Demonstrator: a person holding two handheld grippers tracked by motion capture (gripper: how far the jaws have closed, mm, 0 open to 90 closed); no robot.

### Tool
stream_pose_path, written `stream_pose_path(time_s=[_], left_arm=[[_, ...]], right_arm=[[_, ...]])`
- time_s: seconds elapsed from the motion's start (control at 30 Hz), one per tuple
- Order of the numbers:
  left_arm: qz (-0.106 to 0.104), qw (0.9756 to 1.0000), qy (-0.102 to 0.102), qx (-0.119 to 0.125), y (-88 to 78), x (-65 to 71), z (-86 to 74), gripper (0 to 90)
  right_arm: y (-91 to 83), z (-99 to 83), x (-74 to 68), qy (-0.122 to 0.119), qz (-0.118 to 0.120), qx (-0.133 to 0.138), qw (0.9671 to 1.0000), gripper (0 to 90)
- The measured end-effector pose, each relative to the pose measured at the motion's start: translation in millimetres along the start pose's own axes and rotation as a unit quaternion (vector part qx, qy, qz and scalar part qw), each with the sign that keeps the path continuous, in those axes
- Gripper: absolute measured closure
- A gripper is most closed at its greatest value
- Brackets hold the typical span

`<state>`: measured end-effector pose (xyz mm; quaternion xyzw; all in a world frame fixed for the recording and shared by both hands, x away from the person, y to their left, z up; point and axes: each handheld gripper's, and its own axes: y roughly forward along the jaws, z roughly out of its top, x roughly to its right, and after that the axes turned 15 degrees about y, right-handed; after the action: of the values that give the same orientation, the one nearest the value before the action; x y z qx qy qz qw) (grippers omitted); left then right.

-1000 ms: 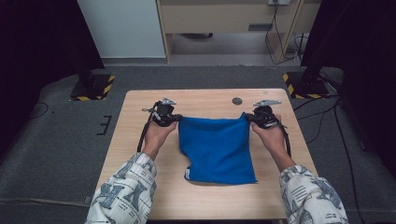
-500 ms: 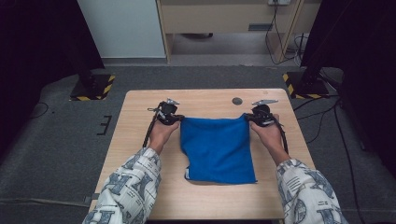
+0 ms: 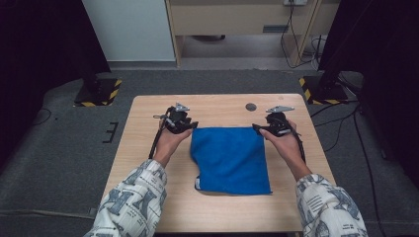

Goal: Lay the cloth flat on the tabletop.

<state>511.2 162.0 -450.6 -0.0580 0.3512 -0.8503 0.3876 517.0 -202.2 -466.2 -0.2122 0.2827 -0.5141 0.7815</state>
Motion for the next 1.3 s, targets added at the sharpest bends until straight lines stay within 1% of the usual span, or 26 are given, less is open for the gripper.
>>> stream_pose_path(time_s=[0.1, 0.17, 0.2, 0.27, 0.3, 0.33, 0.4, 0.47, 0.53, 0.63, 0.67, 0.73, 0.87, 0.93, 1.03, 1.07, 1.1, 1.13, 1.17, 1.27, 1.3], left_arm=[[0.001, 1.0, 0.004, 0.008, -18.0, 11.2, -5.7, 60.0], [0.0, 0.9999, 0.007, 0.012, -28.8, 19.1, -11.0, 60.2], [0.002, 0.9998, 0.013, 0.014, -36.1, 24.8, -15.3, 60.1], [0.004, 0.9996, 0.017, 0.02, -46.0, 33.5, -24.0, 60.3], [0.003, 0.9996, 0.016, 0.023, -50.0, 37.2, -29.1, 60.6], [0.003, 0.9996, 0.015, 0.025, -52.9, 39.7, -33.3, 60.6], [-0.004, 0.9994, 0.009, 0.033, -59.2, 46.3, -46.5, 61.9], [-0.011, 0.9994, 0.009, 0.033, -62.1, 50.8, -58.6, 62.6], [-0.016, 0.9992, 0.002, 0.035, -63.6, 52.9, -69.5, 65.1], [-0.029, 0.9988, -0.014, 0.036, -66.7, 57.3, -87.9, 68.3], [-0.032, 0.9986, -0.018, 0.037, -68.2, 59.6, -92.5, 69.3], [-0.038, 0.9982, -0.022, 0.041, -70.8, 65.6, -99.2, 70.0], [-0.053, 0.9972, -0.029, 0.044, -74.3, 83.8, -112.1, 71.5], [-0.056, 0.9972, -0.027, 0.042, -74.3, 92.4, -117.0, 72.0], [-0.068, 0.9967, -0.02, 0.039, -76.8, 100.3, -120.0, 72.2], [-0.074, 0.9966, -0.015, 0.034, -77.1, 104.2, -121.4, 71.8], [-0.073, 0.9969, -0.005, 0.029, -77.1, 107.1, -122.5, 71.6], [-0.071, 0.9972, 0.003, 0.021, -77.4, 108.8, -123.1, 71.2], [-0.07, 0.9973, 0.005, 0.021, -77.7, 109.3, -123.6, 71.1], [-0.075, 0.9968, -0.011, 0.025, -77.0, 108.4, -125.2, 70.5], [-0.074, 0.9969, -0.012, 0.026, -77.3, 109.0, -125.0, 70.5]], right_arm=[[-13.3, -7.5, -7.7, -0.001, 0.012, 0.007, 0.9999, 35.1], [-22.3, -14.9, -13.6, -0.007, 0.02, 0.012, 0.9997, 39.8], [-26.0, -18.3, -15.9, -0.009, 0.025, 0.013, 0.9996, 42.8], [-36.8, -30.4, -22.6, -0.018, 0.035, 0.019, 0.9991, 47.4], [-41.5, -36.5, -25.2, -0.02, 0.042, 0.02, 0.9987, 51.2], [-45.8, -42.8, -27.2, -0.021, 0.051, 0.019, 0.9983, 54.3], [-51.4, -53.8, -30.3, -0.025, 0.059, 0.017, 0.9978, 59.5], [-56.1, -66.4, -33.1, -0.031, 0.074, 0.015, 0.9967, 64.9], [-58.5, -76.0, -35.1, -0.035, 0.082, 0.012, 0.996, 68.8], [-60.5, -87.4, -34.3, -0.037, 0.086, 0.009, 0.9956, 75.1], [-62.0, -90.4, -33.2, -0.039, 0.087, 0.008, 0.9954, 76.4], [-66.5, -96.7, -31.5, -0.037, 0.088, 0.009, 0.9954, 79.1], [-77.8, -113.7, -28.1, -0.04, 0.088, 0.006, 0.9953, 82.1], [-84.8, -121.9, -26.9, -0.044, 0.089, 0.003, 0.9951, 83.1], [-95.2, -131.8, -25.1, -0.051, 0.085, 0.007, 0.9951, 83.4], [-97.2, -133.8, -24.2, -0.049, 0.083, 0.01, 0.9953, 83.7], [-100.1, -136.5, -22.1, -0.038, 0.085, 0.013, 0.9956, 83.7], [-100.9, -138.1, -20.8, -0.033, 0.086, 0.013, 0.9957, 83.7], [-101.4, -139.0, -20.3, -0.034, 0.08, 0.013, 0.9962, 83.7], [-103.8, -139.4, -20.3, -0.033, 0.075, 0.016, 0.9965, 83.9], [-105.3, -139.5, -20.8, -0.038, 0.071, 0.017, 0.9966, 84.0]])
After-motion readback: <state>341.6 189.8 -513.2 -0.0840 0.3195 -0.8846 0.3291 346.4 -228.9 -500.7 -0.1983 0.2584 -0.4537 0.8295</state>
